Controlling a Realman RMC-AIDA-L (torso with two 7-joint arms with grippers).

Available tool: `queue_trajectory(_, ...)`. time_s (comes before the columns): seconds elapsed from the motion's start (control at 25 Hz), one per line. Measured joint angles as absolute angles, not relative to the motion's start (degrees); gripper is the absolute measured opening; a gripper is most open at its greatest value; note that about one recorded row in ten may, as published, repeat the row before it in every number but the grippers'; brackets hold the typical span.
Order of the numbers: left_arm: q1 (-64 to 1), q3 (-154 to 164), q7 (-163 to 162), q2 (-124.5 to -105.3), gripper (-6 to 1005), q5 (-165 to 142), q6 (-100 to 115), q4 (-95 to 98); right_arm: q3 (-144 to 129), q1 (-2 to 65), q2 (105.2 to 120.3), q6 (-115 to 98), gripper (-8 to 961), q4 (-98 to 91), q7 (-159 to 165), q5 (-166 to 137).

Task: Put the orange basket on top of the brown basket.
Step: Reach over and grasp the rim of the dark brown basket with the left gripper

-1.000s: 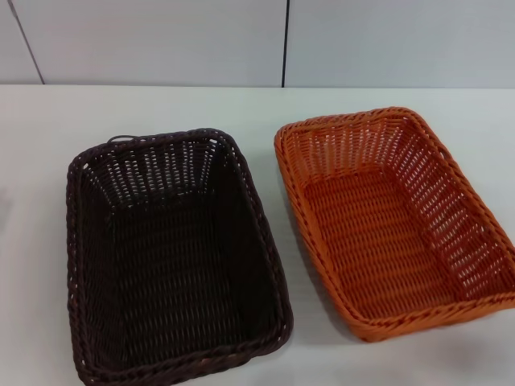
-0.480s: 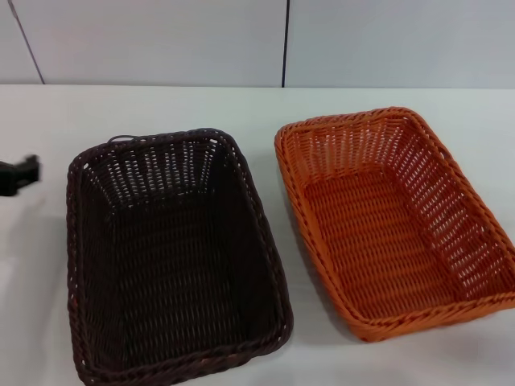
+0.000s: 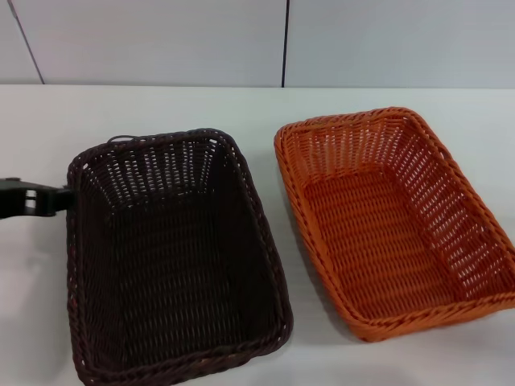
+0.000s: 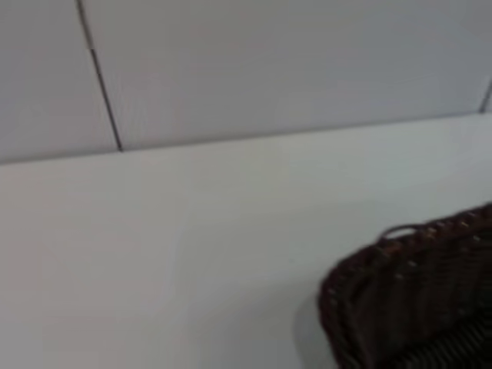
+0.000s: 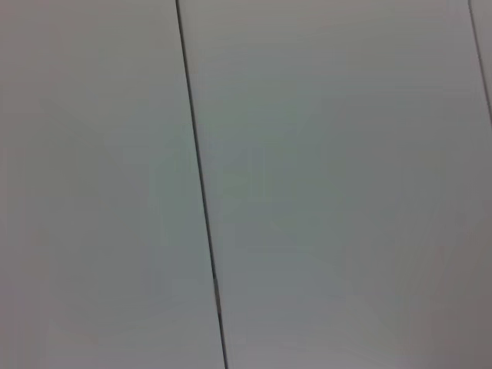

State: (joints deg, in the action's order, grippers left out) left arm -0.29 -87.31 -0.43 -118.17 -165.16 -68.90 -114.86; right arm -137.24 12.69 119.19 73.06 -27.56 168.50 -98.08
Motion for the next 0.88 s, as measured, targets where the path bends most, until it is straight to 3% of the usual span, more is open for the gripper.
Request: queue_trajectory(0.88, -5.2, -85.9, -4.3, -118.34, 712, -165.2, -68.1, -103.7, -136.6, 12.9, 119.09, 72.5, 677, -26.4, 168.6, -98.3)
